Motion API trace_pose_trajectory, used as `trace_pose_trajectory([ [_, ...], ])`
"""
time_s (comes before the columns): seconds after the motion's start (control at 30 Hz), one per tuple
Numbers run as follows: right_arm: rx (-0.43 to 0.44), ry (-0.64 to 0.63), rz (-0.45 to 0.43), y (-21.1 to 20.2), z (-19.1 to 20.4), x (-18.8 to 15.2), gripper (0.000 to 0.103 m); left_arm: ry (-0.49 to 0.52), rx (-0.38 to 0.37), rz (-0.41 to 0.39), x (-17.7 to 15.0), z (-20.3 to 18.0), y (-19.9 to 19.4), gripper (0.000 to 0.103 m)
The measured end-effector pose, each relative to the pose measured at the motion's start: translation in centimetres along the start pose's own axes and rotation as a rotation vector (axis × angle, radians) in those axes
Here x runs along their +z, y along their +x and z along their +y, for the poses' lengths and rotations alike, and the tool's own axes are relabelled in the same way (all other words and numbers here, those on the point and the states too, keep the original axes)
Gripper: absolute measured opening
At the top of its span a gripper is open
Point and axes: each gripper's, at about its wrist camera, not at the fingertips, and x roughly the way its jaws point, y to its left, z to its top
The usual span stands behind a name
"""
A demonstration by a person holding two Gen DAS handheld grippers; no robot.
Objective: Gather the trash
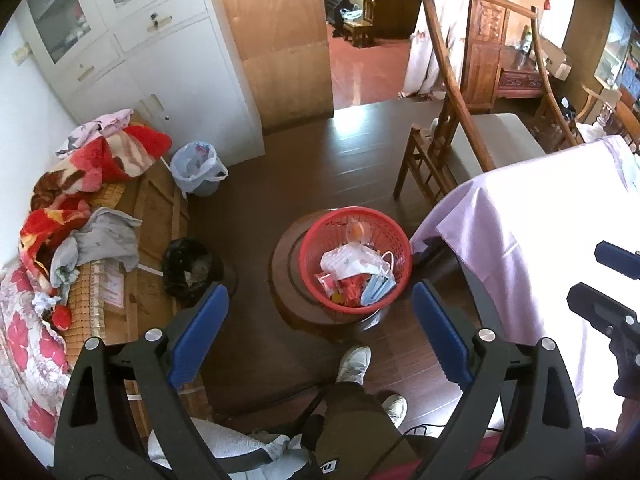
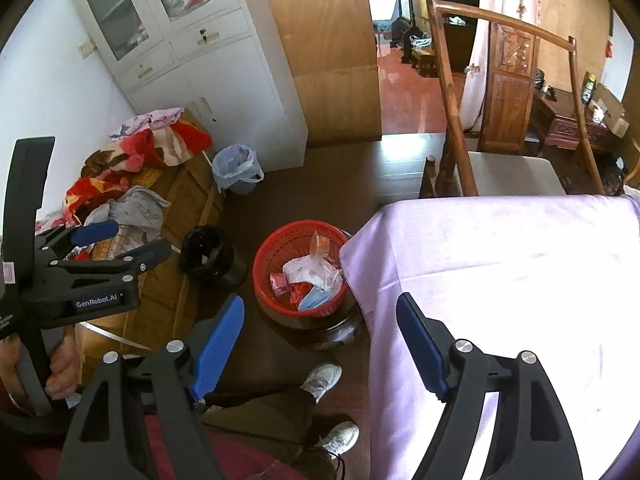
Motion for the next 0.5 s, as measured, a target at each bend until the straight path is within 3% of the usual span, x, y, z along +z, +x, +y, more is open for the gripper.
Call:
trace_pose_trajectory([
  [0.2,0.012,0.022,-0.041,-1.9,-0.1,-2.1,0.078,0.02,0.014,-0.031,-1.3,-1.0,-2.3,0.09],
  [0.5,-0.043,0.1,-0.123,-5.7,-2.3,-5.5,0.084,0.066,-0.049,-0.079,-1.9,-3.6,-5.1,0.092],
])
